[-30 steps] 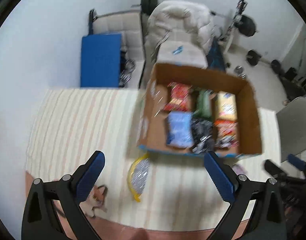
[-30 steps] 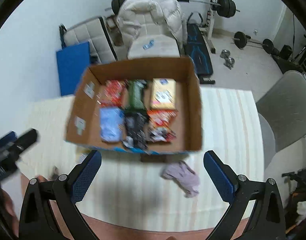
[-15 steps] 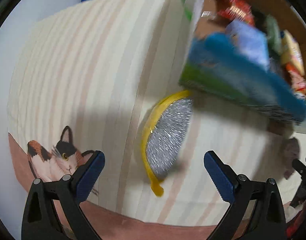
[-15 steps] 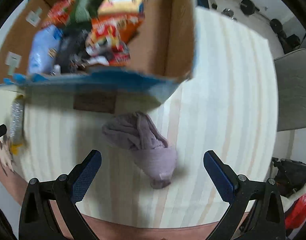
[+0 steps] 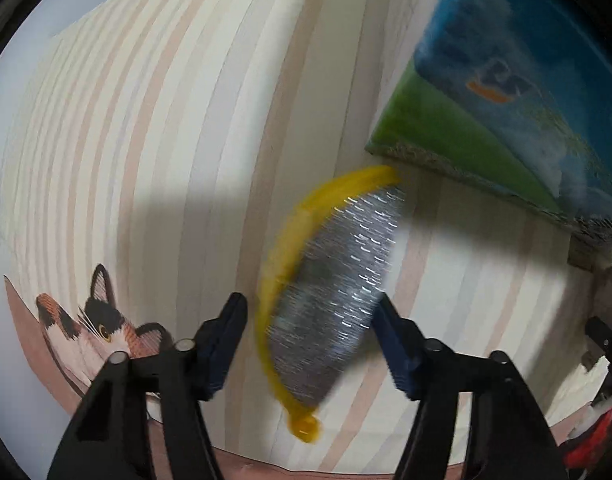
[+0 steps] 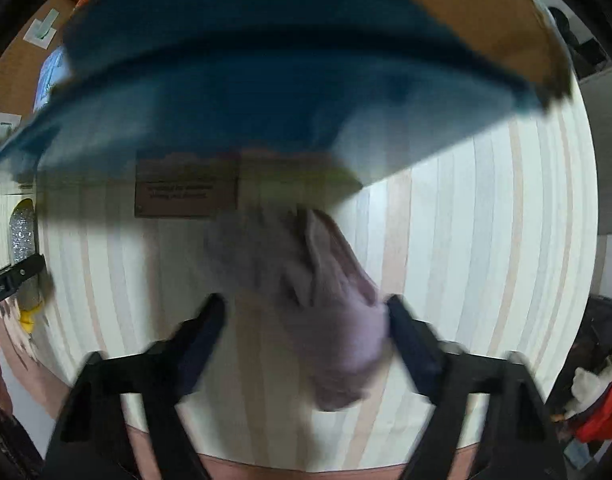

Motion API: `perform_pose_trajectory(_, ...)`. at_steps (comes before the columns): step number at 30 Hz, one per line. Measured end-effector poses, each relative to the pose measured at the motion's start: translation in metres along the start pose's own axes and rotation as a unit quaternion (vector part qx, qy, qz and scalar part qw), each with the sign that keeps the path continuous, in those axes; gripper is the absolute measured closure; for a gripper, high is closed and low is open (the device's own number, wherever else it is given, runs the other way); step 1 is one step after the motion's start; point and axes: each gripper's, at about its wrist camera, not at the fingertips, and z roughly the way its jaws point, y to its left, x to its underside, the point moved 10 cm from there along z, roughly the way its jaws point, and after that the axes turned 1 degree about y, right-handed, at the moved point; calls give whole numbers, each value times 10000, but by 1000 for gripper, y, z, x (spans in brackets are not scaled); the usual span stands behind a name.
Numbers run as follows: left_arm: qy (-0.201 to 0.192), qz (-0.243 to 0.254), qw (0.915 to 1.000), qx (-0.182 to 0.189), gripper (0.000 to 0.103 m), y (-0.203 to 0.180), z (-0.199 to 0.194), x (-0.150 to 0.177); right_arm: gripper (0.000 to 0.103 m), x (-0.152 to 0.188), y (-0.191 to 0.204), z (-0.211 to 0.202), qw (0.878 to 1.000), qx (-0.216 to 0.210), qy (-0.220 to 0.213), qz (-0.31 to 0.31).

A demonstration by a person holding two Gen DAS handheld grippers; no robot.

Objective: Organize soft objects
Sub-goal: 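Grasp the lavender cloth with the right gripper while the left grasps the silver-yellow scrubber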

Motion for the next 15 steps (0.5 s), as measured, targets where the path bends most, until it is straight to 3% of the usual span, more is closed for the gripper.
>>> perform_pose_trajectory(1,-5,-2,10000,25,54,-1,-1,2,51,4,0,2,10000,-47,47,60)
perform_pose_trajectory(10,-25,-247,9994,225,61,0,-8,28,56,34,12,3,9986,-438,80,274)
perform_pose_trajectory(15,-175,-101,9985,503,61,-13,-38,54,56,53,27,-11,9956,-864,-1,368)
